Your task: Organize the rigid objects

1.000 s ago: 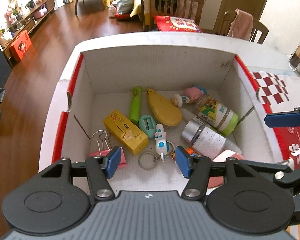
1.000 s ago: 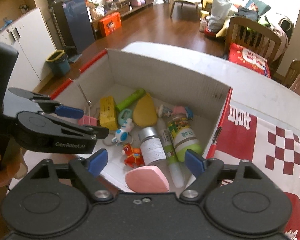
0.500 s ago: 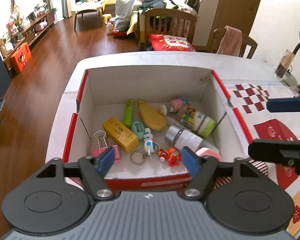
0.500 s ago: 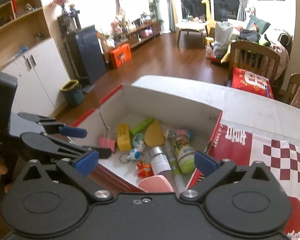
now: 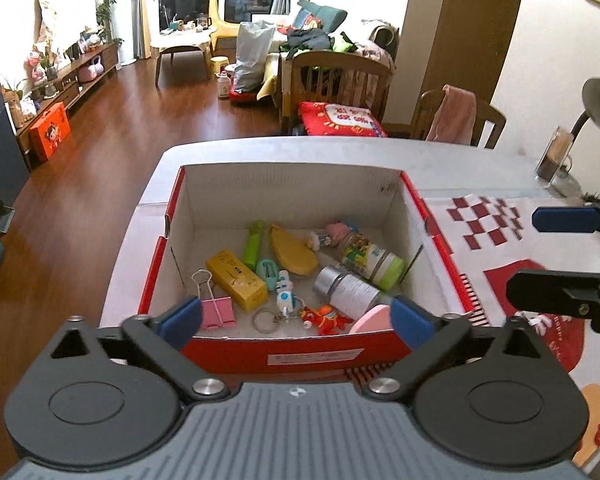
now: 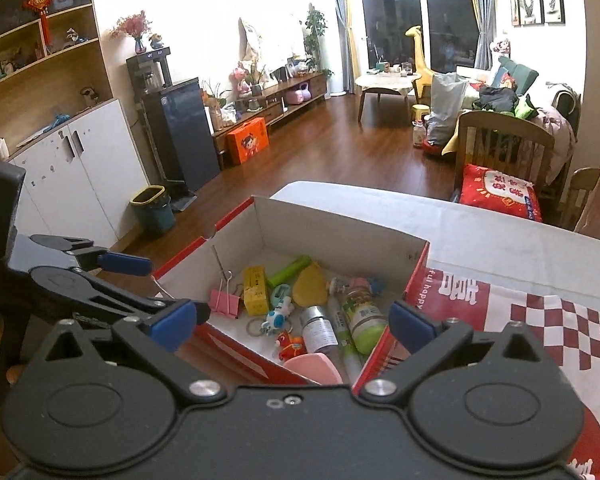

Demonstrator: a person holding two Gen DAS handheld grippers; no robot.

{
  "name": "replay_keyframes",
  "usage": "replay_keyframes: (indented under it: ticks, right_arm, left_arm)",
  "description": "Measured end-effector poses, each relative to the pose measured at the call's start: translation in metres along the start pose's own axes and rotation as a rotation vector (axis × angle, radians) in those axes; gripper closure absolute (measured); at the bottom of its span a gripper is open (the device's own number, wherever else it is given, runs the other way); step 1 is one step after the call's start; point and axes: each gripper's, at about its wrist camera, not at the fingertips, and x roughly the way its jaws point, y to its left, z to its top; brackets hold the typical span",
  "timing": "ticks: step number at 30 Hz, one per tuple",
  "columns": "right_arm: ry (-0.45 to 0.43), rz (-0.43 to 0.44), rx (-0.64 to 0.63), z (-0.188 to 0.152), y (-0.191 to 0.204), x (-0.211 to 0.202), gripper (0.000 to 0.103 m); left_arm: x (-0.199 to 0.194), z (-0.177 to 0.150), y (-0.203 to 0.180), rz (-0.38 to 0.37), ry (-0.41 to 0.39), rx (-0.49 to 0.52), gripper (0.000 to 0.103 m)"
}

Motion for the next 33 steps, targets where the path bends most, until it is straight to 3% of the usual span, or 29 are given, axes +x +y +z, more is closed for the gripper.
replay_keyframes:
  ticks: [20,33]
  right_arm:
    - [-0.050,-0.004,0.029,-0.010,0.002,-0.023,0.000]
    - [-0.038,-0.018,0.049,-0.016,0.001,-0.025,0.000]
  left_arm:
    - [-0.029,0.000,-0.016,0.034,-0.091,0.012,0.000]
    - [-0.030,0.001,-0.016,0.020,-0.096,-0.006,0.000]
